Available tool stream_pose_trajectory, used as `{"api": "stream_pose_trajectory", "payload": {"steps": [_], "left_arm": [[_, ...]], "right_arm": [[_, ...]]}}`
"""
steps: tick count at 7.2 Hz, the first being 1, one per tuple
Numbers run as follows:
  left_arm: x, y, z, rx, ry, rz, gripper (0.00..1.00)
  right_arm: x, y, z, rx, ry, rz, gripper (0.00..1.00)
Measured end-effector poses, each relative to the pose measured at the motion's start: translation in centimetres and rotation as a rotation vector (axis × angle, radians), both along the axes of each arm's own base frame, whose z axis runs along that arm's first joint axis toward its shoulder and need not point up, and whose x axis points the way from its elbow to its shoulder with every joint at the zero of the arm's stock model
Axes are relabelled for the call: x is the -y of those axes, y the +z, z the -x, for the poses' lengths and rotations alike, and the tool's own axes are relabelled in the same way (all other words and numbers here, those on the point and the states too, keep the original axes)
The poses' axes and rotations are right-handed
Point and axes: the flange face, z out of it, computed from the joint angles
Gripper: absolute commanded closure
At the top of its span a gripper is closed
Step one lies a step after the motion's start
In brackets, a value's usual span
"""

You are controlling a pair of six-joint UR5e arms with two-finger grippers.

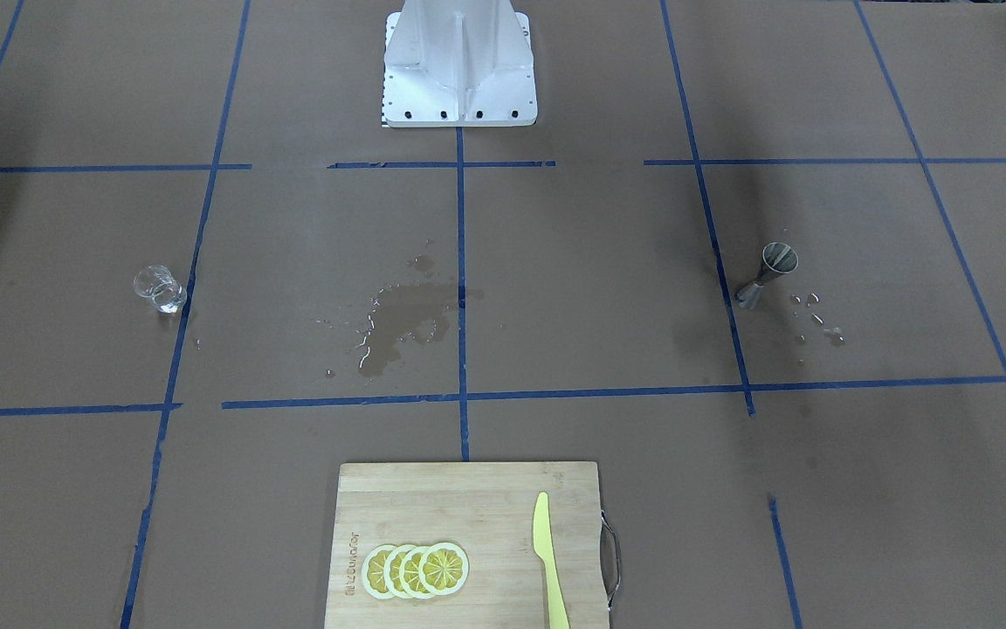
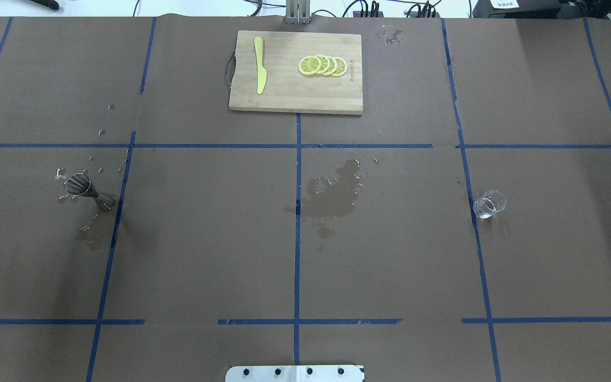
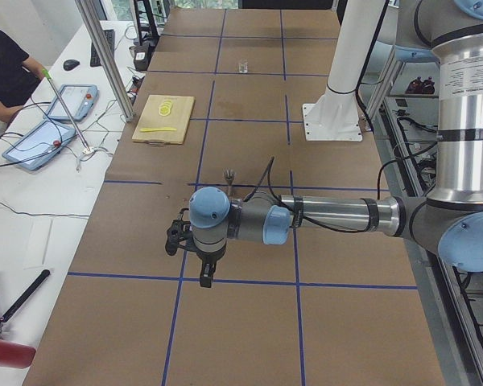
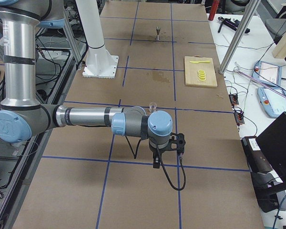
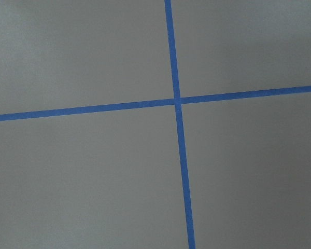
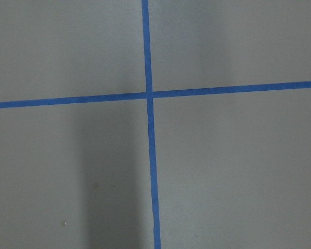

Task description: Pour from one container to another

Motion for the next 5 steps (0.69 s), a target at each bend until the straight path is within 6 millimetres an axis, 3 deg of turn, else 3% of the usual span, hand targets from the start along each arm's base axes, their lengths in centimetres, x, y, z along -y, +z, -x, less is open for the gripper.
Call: {"api": "stream_pose_trajectory", "payload": {"steps": [2, 3, 5], "left_arm": [[0.3, -1.7, 0.0, 0.001, -0.003, -0.03, 0.0], [0.6, -4.8, 0.0, 0.007, -0.007, -0.089, 0.0], [0.2, -13.4, -0.3, 0.011, -0.009, -0.25, 0.0]], "right_arm": [[0.0, 0.0, 0.0, -0.001, 0.001, 0.0, 0.0], [0.0, -0.1, 0.0, -0.001, 0.002, -0.002, 0.0], [0.0, -0.1, 0.1, -0.002, 0.0, -0.004, 0.0]]}}
